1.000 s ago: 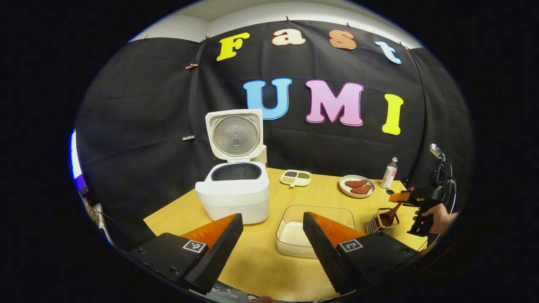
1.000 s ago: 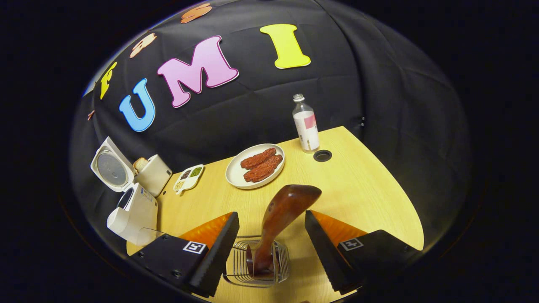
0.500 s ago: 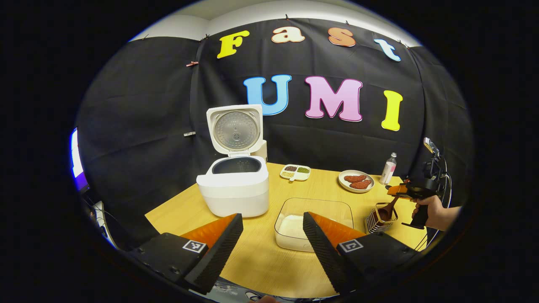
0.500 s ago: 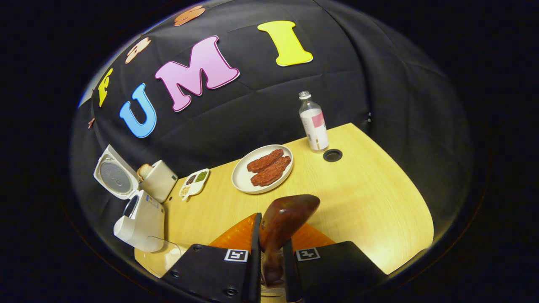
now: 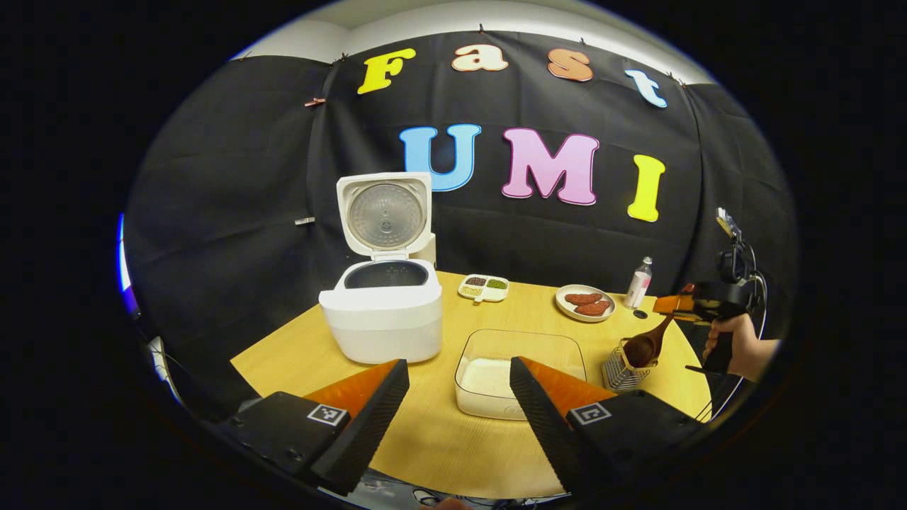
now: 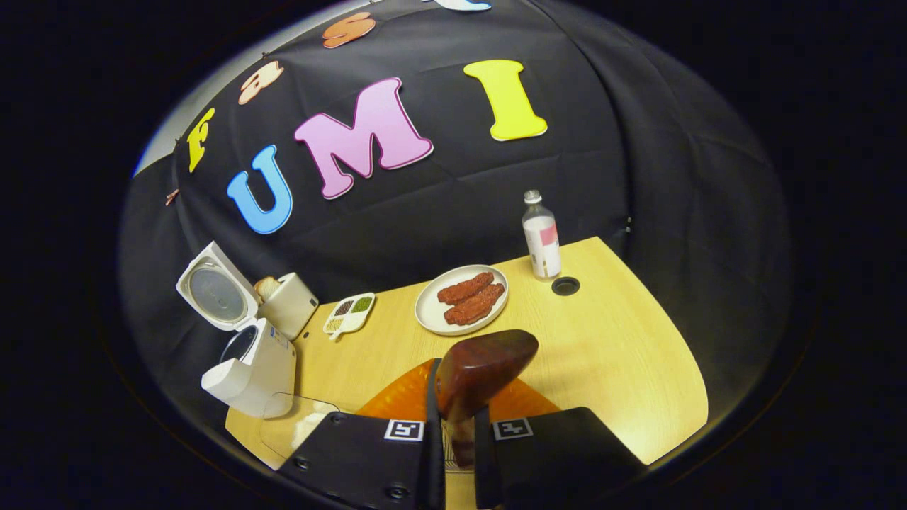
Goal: Close the left gripper, press the button to open the rice cooker; take a wooden spoon from the chopstick holder with the right hand, scoop a spoonful of rice and pour it into the rice cooker, then put the wooden spoon back into the chopstick holder.
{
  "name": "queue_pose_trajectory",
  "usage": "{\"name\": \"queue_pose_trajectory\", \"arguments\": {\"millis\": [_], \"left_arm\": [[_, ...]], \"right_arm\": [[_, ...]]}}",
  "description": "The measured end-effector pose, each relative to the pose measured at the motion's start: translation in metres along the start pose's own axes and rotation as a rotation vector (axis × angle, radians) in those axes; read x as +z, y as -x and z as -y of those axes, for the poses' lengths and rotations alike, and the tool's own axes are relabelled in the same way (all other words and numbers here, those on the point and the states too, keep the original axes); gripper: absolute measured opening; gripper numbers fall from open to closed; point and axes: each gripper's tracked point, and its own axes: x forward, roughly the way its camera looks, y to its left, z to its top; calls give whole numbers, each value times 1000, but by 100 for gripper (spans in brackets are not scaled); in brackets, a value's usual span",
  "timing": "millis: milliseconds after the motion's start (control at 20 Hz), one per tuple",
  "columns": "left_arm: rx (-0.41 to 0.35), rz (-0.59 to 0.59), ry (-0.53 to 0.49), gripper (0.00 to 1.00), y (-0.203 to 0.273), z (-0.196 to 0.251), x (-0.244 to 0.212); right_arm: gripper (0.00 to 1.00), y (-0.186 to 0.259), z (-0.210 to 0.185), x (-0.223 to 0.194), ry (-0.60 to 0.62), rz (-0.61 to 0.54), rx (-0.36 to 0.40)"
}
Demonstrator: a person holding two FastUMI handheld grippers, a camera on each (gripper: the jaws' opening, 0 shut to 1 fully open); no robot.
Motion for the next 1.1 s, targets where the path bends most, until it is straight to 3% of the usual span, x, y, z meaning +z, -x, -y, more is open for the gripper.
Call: {"name": "queue_pose_trajectory", "arguments": {"millis": [500, 850, 1100], "left_arm": [[-106, 17, 51, 98, -17, -43, 10], [-133, 21, 56, 95, -30, -84, 12], [-150, 18, 59, 95, -37, -109, 13]], "right_arm": [[20, 71, -33, 44, -25, 107, -54], [20, 89, -110, 44, -30, 134, 12], [21, 79, -168, 19, 8, 108, 74]]}}
